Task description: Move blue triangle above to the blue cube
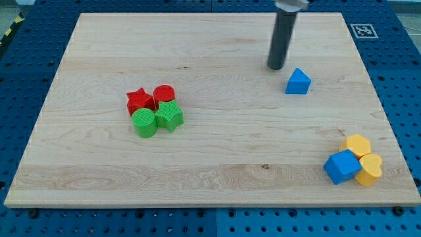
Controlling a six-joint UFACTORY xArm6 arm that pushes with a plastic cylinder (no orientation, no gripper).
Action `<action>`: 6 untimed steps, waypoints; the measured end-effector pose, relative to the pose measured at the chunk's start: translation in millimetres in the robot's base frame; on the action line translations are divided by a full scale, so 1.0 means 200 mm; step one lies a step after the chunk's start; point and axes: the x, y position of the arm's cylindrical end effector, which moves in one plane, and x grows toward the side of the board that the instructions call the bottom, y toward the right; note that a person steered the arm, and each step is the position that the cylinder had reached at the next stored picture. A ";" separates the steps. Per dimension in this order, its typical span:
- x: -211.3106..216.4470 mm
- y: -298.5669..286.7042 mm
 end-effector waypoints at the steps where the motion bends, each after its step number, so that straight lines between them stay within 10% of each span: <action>1: 0.04 0.16; 6: 0.05 -0.11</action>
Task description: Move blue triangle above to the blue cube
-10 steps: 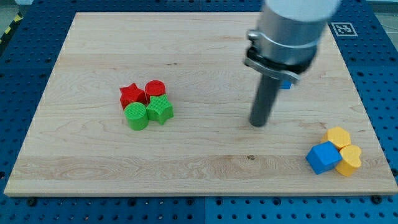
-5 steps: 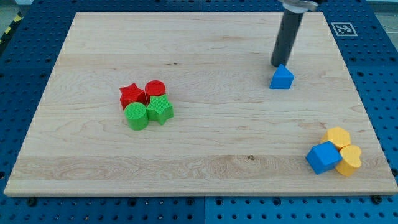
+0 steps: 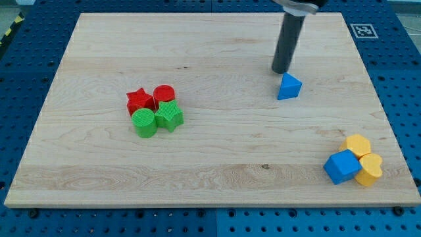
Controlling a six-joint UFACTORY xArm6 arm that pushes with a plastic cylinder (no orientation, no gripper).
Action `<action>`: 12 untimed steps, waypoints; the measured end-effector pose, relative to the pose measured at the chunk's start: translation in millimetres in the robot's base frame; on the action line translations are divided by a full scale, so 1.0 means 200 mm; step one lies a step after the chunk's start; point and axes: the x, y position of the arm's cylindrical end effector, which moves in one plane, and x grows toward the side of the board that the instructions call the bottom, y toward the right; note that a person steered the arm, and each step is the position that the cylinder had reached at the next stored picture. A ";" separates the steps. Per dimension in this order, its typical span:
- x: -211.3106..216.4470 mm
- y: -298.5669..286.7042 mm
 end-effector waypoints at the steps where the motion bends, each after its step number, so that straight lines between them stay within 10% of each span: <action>1: 0.08 -0.03; 12: 0.37 0.07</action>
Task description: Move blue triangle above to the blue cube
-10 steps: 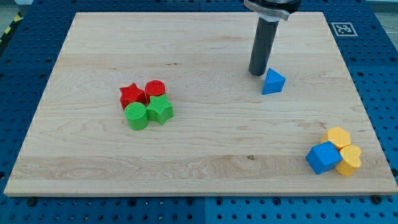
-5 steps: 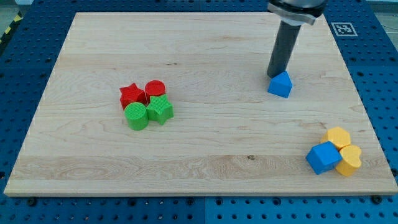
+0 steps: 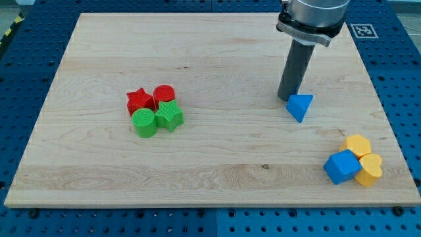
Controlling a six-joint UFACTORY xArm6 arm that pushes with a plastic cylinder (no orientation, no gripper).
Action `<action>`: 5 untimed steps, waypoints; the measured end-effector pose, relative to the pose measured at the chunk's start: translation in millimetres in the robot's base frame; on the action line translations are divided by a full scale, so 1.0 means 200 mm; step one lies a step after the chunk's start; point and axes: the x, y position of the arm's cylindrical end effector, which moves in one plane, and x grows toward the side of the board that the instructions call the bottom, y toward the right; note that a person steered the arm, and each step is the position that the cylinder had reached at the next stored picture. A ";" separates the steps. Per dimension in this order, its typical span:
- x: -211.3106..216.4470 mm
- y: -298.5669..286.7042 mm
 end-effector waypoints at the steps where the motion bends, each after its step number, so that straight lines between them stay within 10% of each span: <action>1: 0.09 0.01; 5: 0.21 0.14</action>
